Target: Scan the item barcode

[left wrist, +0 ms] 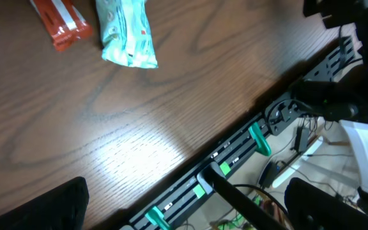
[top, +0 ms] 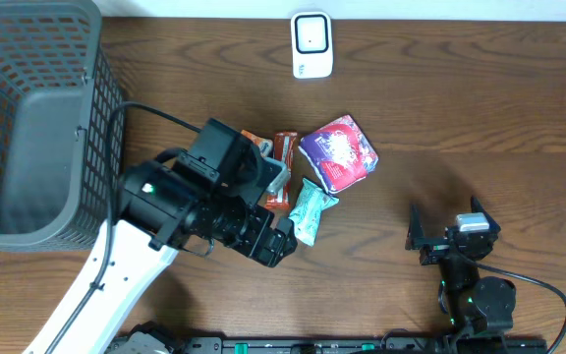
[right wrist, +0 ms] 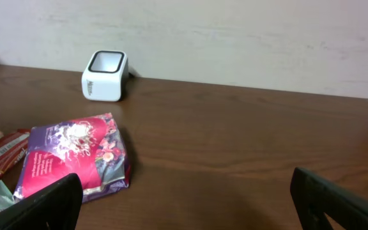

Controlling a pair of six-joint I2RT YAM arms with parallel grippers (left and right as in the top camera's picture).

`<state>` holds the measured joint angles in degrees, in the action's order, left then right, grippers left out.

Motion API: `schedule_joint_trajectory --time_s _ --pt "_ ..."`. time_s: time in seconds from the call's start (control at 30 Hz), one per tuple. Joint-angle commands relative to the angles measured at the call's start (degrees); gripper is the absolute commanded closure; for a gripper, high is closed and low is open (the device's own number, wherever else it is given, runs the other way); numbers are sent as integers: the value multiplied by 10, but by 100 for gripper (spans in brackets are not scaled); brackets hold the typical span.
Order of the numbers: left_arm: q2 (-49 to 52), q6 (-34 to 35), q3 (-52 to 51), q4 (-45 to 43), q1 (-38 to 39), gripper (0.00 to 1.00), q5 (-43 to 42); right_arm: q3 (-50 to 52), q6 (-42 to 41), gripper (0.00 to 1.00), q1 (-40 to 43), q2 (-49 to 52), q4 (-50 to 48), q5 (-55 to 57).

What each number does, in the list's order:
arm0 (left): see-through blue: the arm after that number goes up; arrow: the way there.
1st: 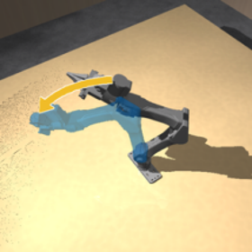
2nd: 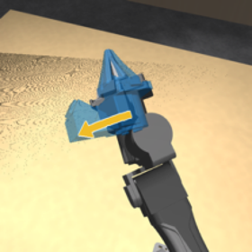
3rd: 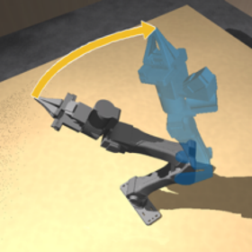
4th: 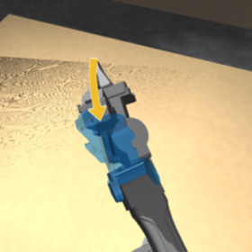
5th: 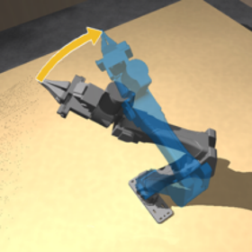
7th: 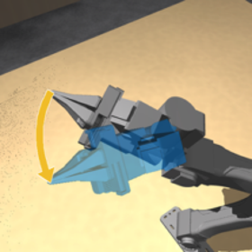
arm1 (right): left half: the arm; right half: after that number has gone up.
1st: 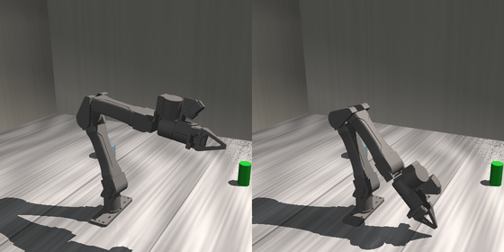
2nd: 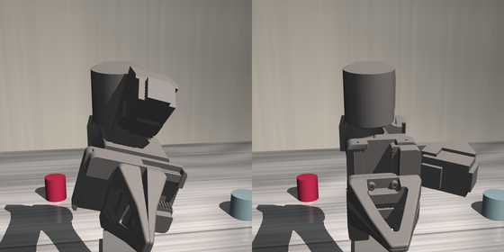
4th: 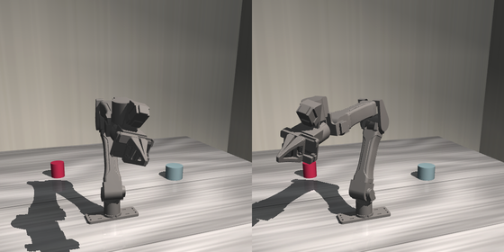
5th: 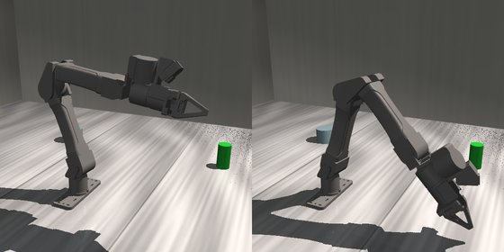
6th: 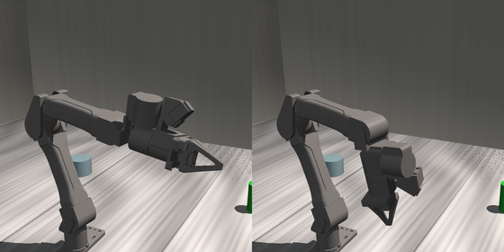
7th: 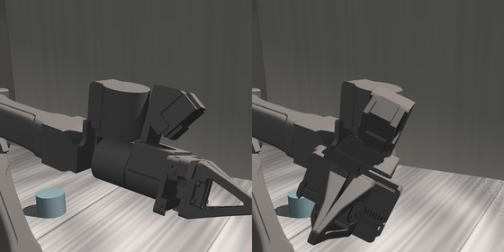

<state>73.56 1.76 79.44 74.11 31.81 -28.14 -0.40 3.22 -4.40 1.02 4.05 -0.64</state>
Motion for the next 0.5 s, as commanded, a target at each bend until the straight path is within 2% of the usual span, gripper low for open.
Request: schedule_joint_trajectory --time_s 0.0,0.47 --pt "2 20 -34 -17 12 2 5 1 5 1 3 1 2 1" --pt "2 35 -117 -63 94 2 6 1 5 1 3 1 2 1"
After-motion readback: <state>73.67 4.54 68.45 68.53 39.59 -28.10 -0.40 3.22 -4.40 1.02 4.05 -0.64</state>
